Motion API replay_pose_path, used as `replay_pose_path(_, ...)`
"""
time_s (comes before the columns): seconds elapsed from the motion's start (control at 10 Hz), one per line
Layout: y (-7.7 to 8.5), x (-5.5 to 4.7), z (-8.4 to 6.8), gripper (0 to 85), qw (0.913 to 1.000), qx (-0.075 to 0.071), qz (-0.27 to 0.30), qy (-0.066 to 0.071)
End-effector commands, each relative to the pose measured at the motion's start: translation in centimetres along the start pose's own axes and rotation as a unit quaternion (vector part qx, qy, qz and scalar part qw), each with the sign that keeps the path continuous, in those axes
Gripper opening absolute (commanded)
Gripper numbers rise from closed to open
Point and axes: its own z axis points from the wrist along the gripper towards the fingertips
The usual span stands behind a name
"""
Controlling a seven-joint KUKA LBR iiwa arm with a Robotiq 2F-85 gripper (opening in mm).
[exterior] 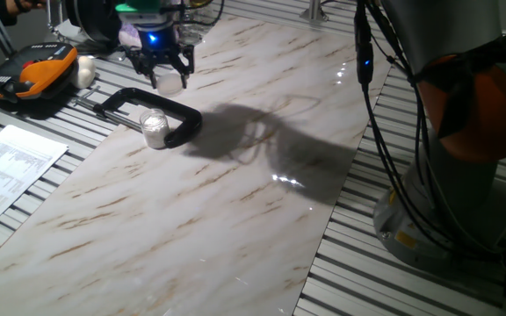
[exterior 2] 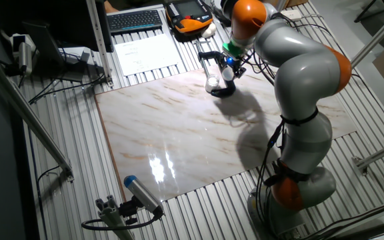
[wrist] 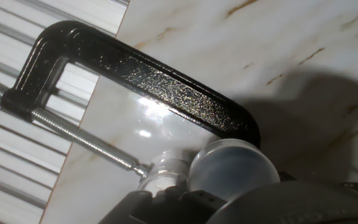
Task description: Unscrew the lid from the jar
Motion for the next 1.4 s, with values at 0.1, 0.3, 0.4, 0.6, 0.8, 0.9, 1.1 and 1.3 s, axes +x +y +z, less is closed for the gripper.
replay_pose_path(0.1,-0.1,-0.3,0.2,0.0,0.9995,-0.003,-0.031,0.006)
replay_pose_path(0.3,-0.4,-0.6,0.2,0.0,0.9971,0.0,-0.076,0.006)
replay_pose_path(0.4,-0.5,-0.8,0.1,0.0,0.9946,0.009,-0.103,0.0)
replay_pose_path(0.6,-0.9,-1.7,-0.3,0.0,0.9889,0.011,-0.148,0.008)
replay_pose_path(0.8,-1.2,-2.7,-0.4,0.0,0.9796,0.014,-0.2,0.012)
replay_pose_path(0.9,-1.4,-3.0,-0.3,0.0,0.9751,0.018,-0.221,0.007)
replay_pose_path(1.1,-1.8,-3.6,0.0,0.0,0.965,0.025,-0.261,0.004)
replay_pose_path(1.3,-1.9,-3.7,0.2,0.0,0.9574,0.025,-0.288,0.006)
